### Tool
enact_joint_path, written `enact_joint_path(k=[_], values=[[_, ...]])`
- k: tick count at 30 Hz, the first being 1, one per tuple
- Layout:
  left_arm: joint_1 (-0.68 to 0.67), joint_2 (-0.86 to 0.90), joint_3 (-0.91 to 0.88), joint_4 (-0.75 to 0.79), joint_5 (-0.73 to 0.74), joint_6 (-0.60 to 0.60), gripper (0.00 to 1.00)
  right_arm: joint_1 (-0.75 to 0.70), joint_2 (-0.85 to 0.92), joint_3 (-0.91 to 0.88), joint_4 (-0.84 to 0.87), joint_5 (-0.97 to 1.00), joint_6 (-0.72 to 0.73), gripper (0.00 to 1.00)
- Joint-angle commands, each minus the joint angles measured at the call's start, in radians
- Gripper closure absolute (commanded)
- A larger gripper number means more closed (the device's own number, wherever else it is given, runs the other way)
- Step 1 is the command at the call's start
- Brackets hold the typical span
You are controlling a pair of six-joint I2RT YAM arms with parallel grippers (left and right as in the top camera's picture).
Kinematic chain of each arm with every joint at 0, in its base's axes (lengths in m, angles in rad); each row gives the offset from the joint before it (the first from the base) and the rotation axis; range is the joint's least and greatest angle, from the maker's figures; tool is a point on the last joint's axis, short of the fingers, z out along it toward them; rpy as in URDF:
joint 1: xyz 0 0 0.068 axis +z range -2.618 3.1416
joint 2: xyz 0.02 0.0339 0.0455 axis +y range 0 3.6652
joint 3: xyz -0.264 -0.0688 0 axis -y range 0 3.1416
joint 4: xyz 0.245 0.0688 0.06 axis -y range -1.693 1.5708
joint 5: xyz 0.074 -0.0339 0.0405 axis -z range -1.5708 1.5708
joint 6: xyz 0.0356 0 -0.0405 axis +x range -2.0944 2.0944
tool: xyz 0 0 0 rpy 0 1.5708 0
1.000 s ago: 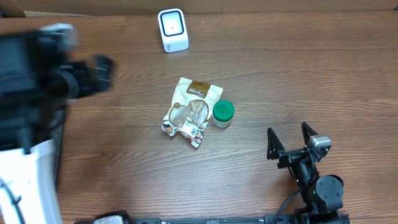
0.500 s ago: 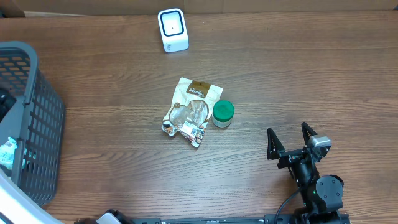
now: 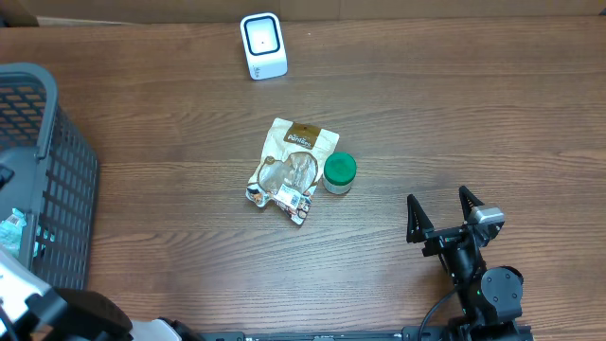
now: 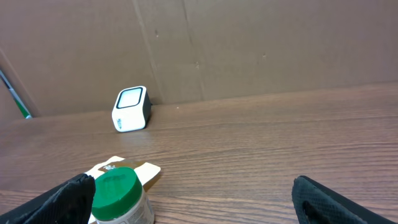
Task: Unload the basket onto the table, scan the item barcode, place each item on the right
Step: 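Move the left gripper back down into the grey basket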
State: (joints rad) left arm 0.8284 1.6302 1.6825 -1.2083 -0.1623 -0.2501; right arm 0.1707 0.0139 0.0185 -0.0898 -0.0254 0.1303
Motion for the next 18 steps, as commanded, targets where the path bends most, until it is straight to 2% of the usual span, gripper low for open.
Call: enact_joint_path(k=[1,6,13,18], values=[[0.005,0.034,-0.087,0.033,-0.114,0.072,0.11,-0.001,-0.011,-0.010,0.006,0.005,-0.001,0.00],[0.010,0.038,-0.230,0.174,-0.185,0.095,0.06,-0.001,-0.011,-0.010,0.006,0.005,-0.001,0.00],[0.025,0.064,-0.405,0.430,-0.185,0.238,0.00,-0.001,-0.011,-0.010,0.006,0.005,-0.001,0.00],[0.037,0.125,-0.452,0.496,-0.182,0.240,0.00,-0.001,-0.011,-0.010,0.006,0.005,-0.001,0.00]])
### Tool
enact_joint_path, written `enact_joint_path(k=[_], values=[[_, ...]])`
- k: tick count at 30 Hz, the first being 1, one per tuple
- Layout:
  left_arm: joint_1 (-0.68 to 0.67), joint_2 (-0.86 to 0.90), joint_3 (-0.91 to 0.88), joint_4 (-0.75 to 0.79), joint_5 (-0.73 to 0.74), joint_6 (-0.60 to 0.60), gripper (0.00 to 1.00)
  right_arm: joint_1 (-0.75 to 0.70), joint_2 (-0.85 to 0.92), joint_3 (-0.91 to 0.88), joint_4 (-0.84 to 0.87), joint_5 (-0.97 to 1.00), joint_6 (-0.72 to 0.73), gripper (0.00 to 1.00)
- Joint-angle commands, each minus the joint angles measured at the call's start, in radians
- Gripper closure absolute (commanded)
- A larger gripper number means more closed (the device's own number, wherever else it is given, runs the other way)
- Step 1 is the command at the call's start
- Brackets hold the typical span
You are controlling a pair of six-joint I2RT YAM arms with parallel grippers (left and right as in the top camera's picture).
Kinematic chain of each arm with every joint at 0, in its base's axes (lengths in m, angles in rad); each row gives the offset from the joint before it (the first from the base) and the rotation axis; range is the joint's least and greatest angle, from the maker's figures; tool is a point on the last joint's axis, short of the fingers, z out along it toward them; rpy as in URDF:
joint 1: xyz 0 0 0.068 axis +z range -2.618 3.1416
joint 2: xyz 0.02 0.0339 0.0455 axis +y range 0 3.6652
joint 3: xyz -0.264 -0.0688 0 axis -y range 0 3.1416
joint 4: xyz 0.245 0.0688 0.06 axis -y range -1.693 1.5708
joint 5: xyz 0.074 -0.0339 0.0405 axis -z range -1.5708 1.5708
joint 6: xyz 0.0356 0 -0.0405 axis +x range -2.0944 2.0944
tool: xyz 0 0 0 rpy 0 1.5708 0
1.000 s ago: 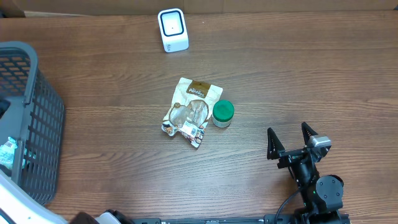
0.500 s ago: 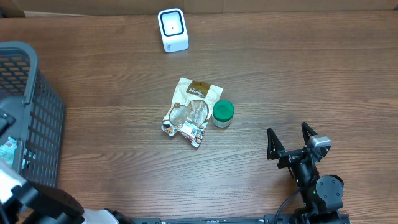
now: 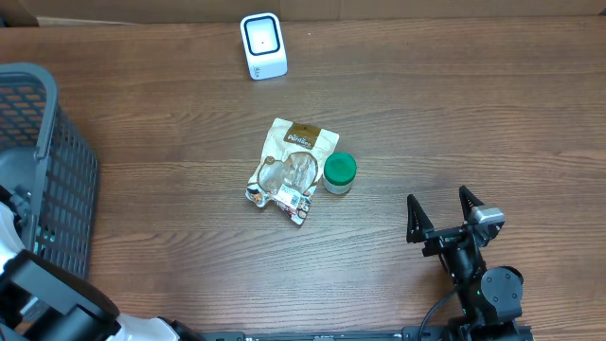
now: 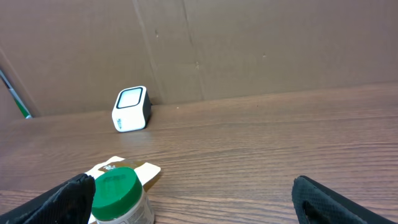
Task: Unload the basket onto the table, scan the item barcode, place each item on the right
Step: 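Move the left gripper back down into the grey basket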
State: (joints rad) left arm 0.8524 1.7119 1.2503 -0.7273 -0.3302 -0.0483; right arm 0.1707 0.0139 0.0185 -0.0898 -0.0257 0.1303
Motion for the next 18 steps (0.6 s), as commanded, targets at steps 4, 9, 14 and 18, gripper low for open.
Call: enact_joint_path(k=[4,9,14,18], values=[[0.018,0.118,-0.020,0.049,0.000,0.045,0.00,-0.001,-0.011,-0.010,0.006,0.005,-0.001,0.00],[0.018,0.196,-0.020,0.073,0.044,0.068,0.05,-0.001,-0.011,-0.010,0.006,0.005,-0.001,0.00],[0.018,0.241,-0.020,0.080,0.051,0.063,0.30,-0.001,-0.011,-0.010,0.006,0.005,-0.001,0.00],[0.019,0.250,-0.020,0.082,0.090,0.045,0.79,-0.001,-0.011,-0.010,0.006,0.005,-0.001,0.00]])
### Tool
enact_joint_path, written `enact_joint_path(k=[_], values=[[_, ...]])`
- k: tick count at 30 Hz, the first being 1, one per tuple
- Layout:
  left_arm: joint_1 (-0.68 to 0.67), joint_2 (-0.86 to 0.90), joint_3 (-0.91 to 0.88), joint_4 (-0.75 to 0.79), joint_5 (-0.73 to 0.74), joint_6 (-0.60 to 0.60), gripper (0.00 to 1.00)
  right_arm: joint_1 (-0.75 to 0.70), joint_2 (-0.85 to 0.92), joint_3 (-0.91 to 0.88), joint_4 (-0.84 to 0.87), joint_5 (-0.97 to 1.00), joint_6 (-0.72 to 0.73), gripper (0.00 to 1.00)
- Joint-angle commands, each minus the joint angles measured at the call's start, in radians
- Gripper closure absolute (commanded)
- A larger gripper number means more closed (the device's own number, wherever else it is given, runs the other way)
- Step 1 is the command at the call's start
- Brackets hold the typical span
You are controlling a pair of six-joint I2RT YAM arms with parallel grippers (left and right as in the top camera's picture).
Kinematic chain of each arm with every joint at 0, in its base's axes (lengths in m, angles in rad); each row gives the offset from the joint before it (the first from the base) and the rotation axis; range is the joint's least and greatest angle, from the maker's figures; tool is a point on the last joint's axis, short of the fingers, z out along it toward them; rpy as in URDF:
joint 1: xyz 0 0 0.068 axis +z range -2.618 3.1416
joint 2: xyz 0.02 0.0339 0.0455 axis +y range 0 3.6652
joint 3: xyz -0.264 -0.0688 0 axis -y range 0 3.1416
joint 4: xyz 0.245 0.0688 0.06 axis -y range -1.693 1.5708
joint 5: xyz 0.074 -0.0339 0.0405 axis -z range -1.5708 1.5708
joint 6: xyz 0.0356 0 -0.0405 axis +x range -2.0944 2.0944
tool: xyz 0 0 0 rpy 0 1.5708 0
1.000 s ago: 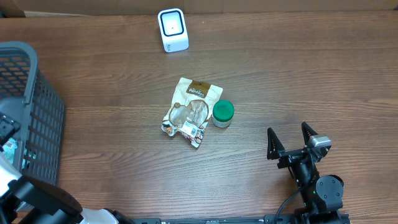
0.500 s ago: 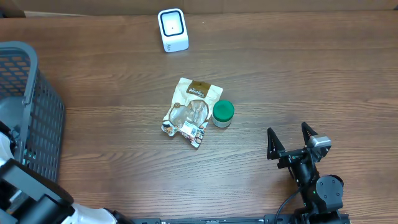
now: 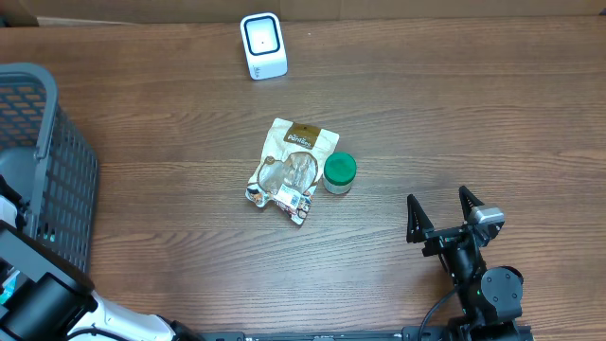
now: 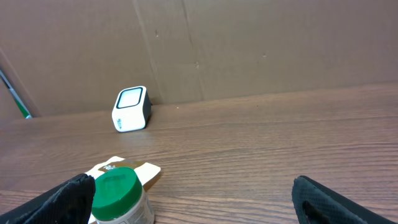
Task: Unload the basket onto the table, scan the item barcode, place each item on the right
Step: 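Move the left gripper back down into the grey basket, then grasp the mint-green Kleenex tissue pack with the left gripper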
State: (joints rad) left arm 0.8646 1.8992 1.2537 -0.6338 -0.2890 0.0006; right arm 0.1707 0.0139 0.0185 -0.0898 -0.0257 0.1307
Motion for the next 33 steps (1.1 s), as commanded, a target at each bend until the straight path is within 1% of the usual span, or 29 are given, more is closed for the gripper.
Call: enact_joint_path(k=[1,3,4,9,12,16,20,25,29,33], values=[[0.006,0.063,-0.023,-0.008,0.061,-0.004,0.84,-0.001,-0.011,-0.010,0.006,0.005,-0.001,0.00],[0.005,0.063,-0.023,-0.008,0.084,-0.004,0.94,-0.001,-0.011,-0.010,0.006,0.005,-0.001,0.00],[0.005,0.063,-0.023,-0.008,0.093,-0.004,0.96,-0.001,-0.011,-0.010,0.006,0.005,-0.001,0.00],[0.003,0.062,-0.018,-0.038,0.135,-0.005,0.96,-0.001,-0.011,-0.010,0.006,0.005,-0.001,0.00],[-0.002,0.061,0.025,-0.099,0.155,-0.012,0.96,-0.001,-0.011,-0.010,0.006,0.005,-0.001,0.00],[-0.015,0.035,0.153,-0.217,0.180,-0.092,0.96,-0.001,-0.011,-0.010,0.006,0.005,-0.001,0.00],[-0.029,-0.015,0.331,-0.342,0.279,-0.139,0.96,-0.001,-0.011,-0.010,0.006,0.005,-0.001,0.00],[-0.071,-0.113,0.541,-0.458,0.434,-0.167,0.96,-0.001,-0.011,-0.010,0.006,0.005,-0.001,0.00],[-0.135,-0.227,0.623,-0.501,0.448,-0.201,0.95,-0.001,-0.011,-0.010,0.006,0.005,-0.001,0.00],[-0.235,-0.359,0.630,-0.516,0.446,-0.204,0.96,-0.001,-0.011,-0.010,0.006,0.005,-0.001,0.00]])
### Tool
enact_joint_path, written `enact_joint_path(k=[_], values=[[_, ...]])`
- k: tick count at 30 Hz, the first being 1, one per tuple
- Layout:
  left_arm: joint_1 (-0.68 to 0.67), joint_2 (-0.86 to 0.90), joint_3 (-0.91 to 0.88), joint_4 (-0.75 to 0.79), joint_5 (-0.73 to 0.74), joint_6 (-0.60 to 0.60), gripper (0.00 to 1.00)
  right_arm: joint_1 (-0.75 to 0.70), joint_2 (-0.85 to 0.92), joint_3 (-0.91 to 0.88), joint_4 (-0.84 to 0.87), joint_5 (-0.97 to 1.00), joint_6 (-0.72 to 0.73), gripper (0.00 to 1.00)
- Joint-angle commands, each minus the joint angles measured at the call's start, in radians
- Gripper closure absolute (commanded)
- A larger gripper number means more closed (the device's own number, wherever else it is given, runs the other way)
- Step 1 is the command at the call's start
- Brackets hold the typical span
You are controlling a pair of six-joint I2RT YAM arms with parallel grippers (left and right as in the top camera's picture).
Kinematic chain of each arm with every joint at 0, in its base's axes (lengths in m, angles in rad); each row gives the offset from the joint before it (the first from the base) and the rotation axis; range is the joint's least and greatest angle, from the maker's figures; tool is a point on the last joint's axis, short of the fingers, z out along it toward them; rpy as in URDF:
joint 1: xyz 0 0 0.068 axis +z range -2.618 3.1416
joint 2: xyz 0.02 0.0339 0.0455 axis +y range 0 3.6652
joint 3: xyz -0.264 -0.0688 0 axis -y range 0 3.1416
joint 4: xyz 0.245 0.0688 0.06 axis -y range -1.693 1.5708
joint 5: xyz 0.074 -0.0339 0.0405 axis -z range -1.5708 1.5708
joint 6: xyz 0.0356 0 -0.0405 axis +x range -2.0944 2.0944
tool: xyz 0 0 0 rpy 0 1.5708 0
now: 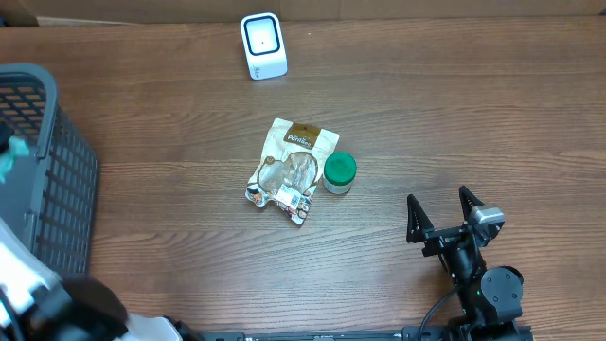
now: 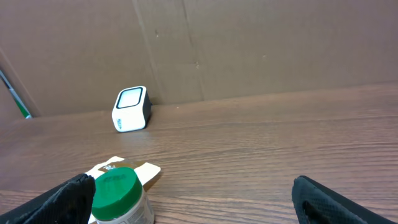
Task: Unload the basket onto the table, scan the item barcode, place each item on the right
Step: 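Grasp the mint-green Kleenex tissue pack with the left gripper, then lift the tissue pack out and set it on the table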
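The white barcode scanner [image 1: 262,44] stands at the table's far edge, also in the right wrist view [image 2: 131,109]. A tan snack pouch [image 1: 292,169] lies mid-table with a green-lidded jar [image 1: 339,172] touching its right side; the jar [image 2: 118,196] sits by my right gripper's left finger. My right gripper [image 1: 437,197] [image 2: 193,193] rests open near the front right, nothing between its fingers. My left arm [image 1: 52,308] is a blur at the bottom left. A teal thing [image 1: 8,154] shows at the left edge over the basket; the left fingers cannot be made out.
A dark grey mesh basket [image 1: 57,189] fills the left side of the table. A brown cardboard wall [image 2: 249,43] rises behind the scanner. Bare wood lies between the jar and my right gripper.
My left arm has shifted at the bottom left. A teal thing that was at the lower left edge now shows higher, at the left edge over the basket. The right gripper, pouch and jar are unchanged.
My left arm was down in the basket on the left at first. At each later moment it stood differently by the basket, and now a teal thing shows higher at the left edge. My right gripper stayed open and still; pouch, jar and scanner kept their places.
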State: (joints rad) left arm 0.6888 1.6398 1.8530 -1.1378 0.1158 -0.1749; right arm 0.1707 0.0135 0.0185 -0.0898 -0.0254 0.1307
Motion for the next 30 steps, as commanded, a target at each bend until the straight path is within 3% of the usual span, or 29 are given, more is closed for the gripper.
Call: enact_joint_path(k=[1,9,16,23,30], values=[[-0.090,-0.130,0.031,-0.018,0.042,-0.028,0.96,-0.001,-0.011,-0.010,0.006,0.005,-0.001,0.00],[-0.397,-0.237,0.029,-0.157,0.025,-0.043,0.96,-0.001,-0.011,-0.010,0.006,0.005,-0.001,0.00],[-0.675,-0.212,-0.119,-0.254,-0.127,-0.185,0.96,-0.001,-0.011,-0.010,0.006,0.005,-0.001,0.00],[-0.895,-0.194,-0.455,-0.090,-0.284,-0.321,0.96,-0.001,-0.011,-0.010,0.006,0.005,-0.001,0.00],[-0.985,-0.144,-0.720,0.188,-0.352,-0.351,0.96,-0.001,-0.011,-0.010,0.006,0.005,-0.001,0.00]])
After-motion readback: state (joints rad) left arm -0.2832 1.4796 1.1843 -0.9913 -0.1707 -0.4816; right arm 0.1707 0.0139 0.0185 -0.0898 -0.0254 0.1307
